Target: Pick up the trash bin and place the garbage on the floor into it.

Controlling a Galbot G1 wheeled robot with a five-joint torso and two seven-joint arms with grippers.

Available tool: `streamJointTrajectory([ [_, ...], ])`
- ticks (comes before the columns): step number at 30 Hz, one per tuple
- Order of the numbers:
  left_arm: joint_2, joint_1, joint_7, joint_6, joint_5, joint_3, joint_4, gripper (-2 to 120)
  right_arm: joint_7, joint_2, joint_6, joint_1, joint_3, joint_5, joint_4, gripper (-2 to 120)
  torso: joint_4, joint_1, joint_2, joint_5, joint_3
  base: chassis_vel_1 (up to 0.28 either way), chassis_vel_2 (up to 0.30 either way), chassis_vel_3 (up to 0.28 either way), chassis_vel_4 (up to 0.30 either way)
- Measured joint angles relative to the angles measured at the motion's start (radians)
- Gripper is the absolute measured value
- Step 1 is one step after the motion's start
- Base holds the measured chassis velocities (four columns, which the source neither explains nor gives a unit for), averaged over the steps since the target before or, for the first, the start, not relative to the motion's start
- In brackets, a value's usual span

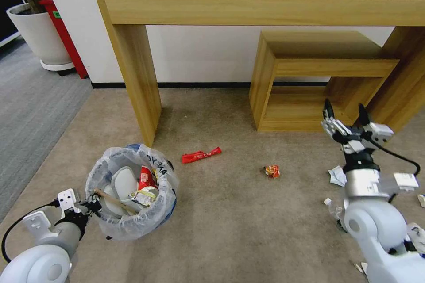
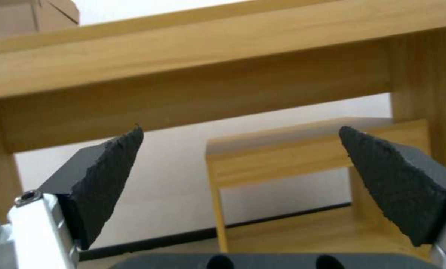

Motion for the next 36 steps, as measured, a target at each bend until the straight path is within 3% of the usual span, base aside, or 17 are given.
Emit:
streamJointTrajectory([
  [12, 0.013, -0.001, 0.002, -0.002, -0.007, 0.0, -0.01, 1, -0.002, 0.127, 0.068, -0.073, -0.019, -0.11, -0.01, 100, 0.0, 0.0, 0.0, 0.0001, 0.0, 0.0, 0.0, 0.0, 0.0],
  [36, 0.011, -0.008, 0.003, -0.002, -0.017, -0.002, 0.0, 1, -0.012, 0.124, 0.055, -0.059, -0.026, -0.149, -0.028, 98, 0.0, 0.0, 0.0, 0.0002, 0.0, 0.0, 0.0, 0.0, 0.0],
])
